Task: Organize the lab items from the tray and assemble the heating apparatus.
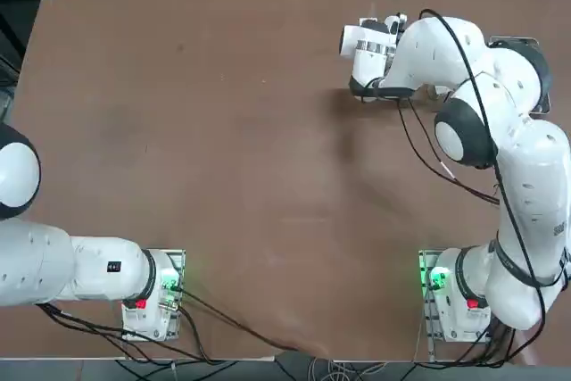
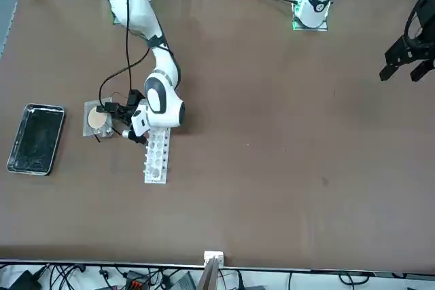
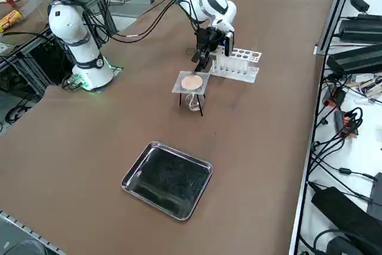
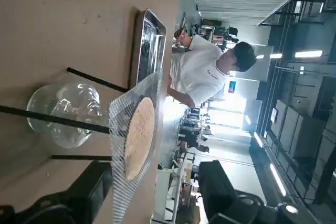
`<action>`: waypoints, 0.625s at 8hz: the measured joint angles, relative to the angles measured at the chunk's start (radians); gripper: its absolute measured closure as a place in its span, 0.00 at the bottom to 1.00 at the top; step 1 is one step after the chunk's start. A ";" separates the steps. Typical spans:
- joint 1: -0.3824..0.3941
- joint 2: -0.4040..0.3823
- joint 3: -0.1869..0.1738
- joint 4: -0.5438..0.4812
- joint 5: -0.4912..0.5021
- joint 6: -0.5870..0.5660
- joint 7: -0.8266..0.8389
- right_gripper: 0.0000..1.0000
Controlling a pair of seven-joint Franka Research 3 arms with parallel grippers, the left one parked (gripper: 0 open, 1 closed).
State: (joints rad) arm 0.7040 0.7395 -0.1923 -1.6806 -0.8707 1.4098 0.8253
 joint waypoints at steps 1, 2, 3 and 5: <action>-0.002 0.000 -0.001 0.000 0.000 0.000 0.000 0.00; -0.005 0.000 -0.001 0.001 0.002 0.000 0.001 0.00; -0.006 0.000 -0.002 0.006 0.010 0.000 0.003 0.00; -0.005 -0.003 -0.002 0.033 0.047 0.000 0.004 0.00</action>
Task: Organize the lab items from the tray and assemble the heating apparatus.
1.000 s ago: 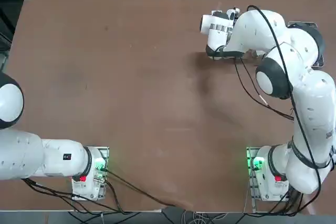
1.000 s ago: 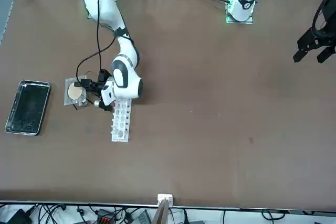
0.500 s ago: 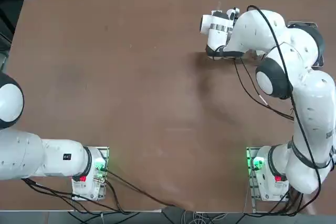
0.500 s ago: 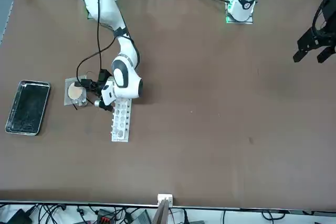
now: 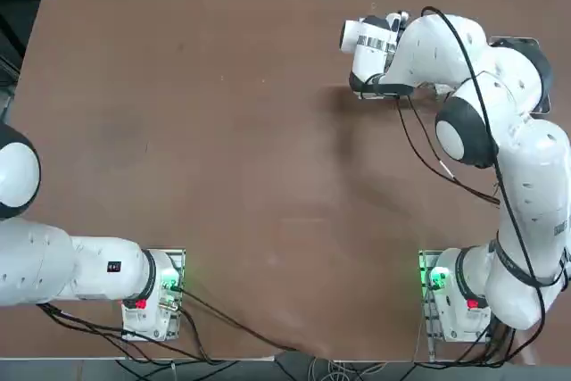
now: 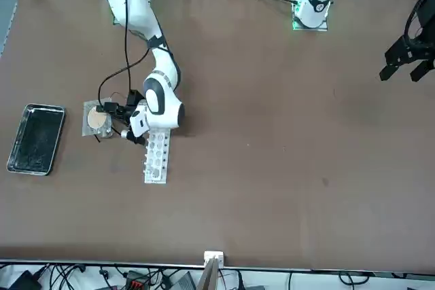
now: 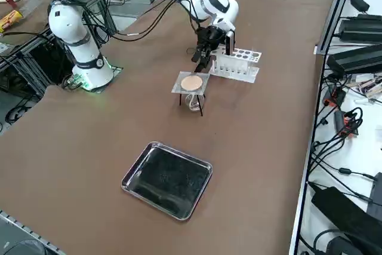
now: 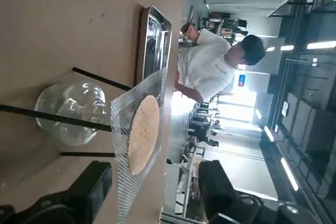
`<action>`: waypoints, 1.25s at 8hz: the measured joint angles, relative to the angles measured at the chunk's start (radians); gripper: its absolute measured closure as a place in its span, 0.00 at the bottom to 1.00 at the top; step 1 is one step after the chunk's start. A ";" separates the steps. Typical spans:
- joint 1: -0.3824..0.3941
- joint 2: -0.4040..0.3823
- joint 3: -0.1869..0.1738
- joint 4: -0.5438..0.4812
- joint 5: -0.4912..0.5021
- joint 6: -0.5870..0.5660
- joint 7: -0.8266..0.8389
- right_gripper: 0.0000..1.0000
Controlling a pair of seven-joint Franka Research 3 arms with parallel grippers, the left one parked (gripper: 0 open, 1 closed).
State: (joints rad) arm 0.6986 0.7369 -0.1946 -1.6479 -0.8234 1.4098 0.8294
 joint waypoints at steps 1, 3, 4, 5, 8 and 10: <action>0.000 -0.001 -0.001 0.014 0.015 0.000 0.000 0.00; -0.006 -0.001 -0.004 0.021 0.022 0.000 0.000 0.00; -0.011 -0.001 -0.005 0.022 0.022 0.000 0.000 0.00; -0.011 -0.001 -0.005 0.030 0.028 0.000 0.000 0.00; -0.005 -0.004 -0.005 0.128 0.101 -0.023 -0.010 0.00; -0.003 -0.028 -0.005 0.215 0.150 -0.077 -0.084 0.00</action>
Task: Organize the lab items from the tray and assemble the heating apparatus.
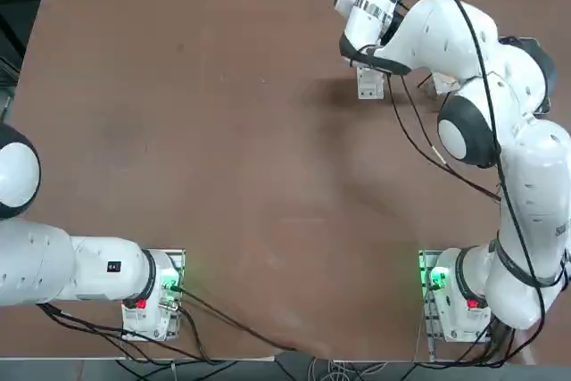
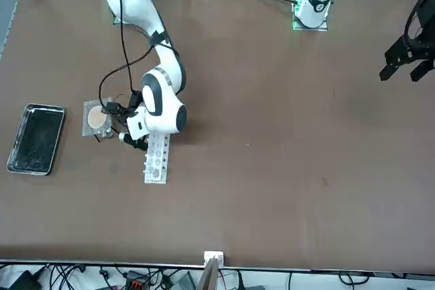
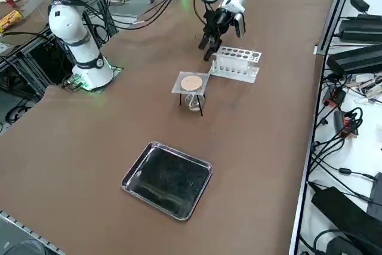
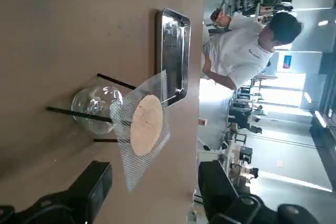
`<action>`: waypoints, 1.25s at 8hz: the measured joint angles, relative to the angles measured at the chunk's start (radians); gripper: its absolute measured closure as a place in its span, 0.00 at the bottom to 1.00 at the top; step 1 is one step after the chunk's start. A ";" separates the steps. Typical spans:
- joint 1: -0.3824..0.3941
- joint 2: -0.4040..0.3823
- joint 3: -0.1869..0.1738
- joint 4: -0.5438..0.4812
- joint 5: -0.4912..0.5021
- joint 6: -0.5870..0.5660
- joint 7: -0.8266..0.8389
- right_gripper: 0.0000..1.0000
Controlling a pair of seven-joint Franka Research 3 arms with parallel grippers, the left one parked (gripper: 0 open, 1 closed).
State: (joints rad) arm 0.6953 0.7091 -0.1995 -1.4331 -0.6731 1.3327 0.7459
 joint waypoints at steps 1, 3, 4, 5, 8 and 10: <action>-0.001 -0.028 -0.001 0.027 0.019 -0.021 -0.047 0.00; -0.010 -0.110 -0.002 0.040 0.039 -0.035 -0.121 0.00; -0.022 -0.151 -0.003 0.041 0.063 -0.035 -0.158 0.00; -0.044 -0.192 -0.006 0.043 0.114 -0.030 -0.189 0.00; -0.121 -0.318 -0.011 0.054 0.226 -0.011 -0.307 0.00; -0.212 -0.374 -0.014 0.113 0.356 -0.010 -0.410 0.00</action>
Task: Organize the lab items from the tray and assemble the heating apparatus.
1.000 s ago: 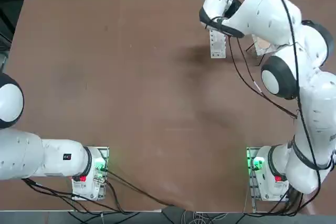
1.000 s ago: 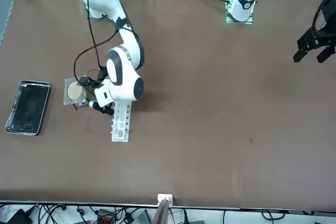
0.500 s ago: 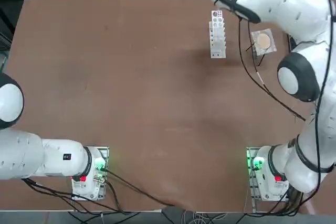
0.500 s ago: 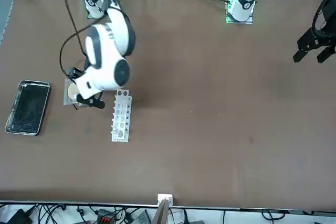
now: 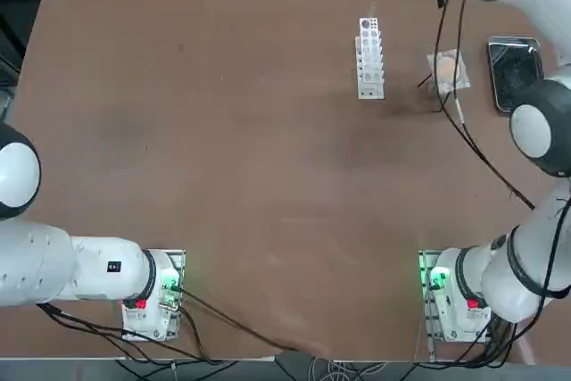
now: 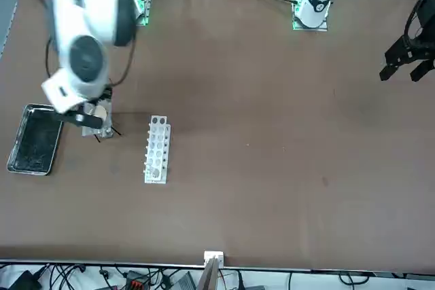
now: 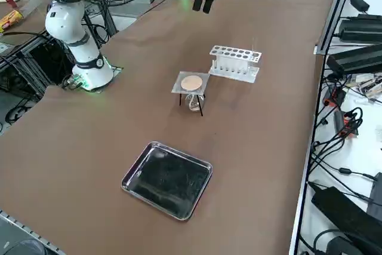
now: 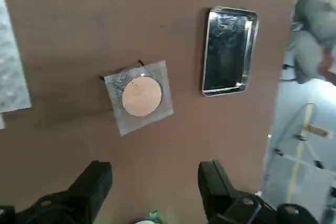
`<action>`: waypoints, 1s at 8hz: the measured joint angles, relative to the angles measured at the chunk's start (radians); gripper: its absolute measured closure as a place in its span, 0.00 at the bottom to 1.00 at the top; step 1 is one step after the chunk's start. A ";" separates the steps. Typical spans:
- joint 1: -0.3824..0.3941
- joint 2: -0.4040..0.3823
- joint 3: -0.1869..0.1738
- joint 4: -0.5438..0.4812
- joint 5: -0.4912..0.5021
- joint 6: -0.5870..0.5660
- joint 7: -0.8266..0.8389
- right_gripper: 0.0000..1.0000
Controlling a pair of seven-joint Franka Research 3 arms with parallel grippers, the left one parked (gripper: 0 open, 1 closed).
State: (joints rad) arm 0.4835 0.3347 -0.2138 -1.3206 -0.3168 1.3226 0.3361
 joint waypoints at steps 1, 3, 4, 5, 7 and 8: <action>-0.064 -0.021 -0.001 0.017 0.056 0.001 -0.059 0.00; -0.170 -0.049 -0.001 0.023 0.139 0.033 -0.181 0.00; -0.205 -0.059 -0.001 0.023 0.174 0.043 -0.237 0.00; -0.240 -0.070 -0.001 0.024 0.222 0.048 -0.277 0.00; -0.331 -0.098 0.001 0.024 0.400 0.077 -0.293 0.00; -0.372 -0.118 0.002 0.021 0.484 0.096 -0.301 0.00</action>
State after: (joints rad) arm 0.1113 0.2166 -0.2119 -1.2994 0.1673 1.4182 0.0347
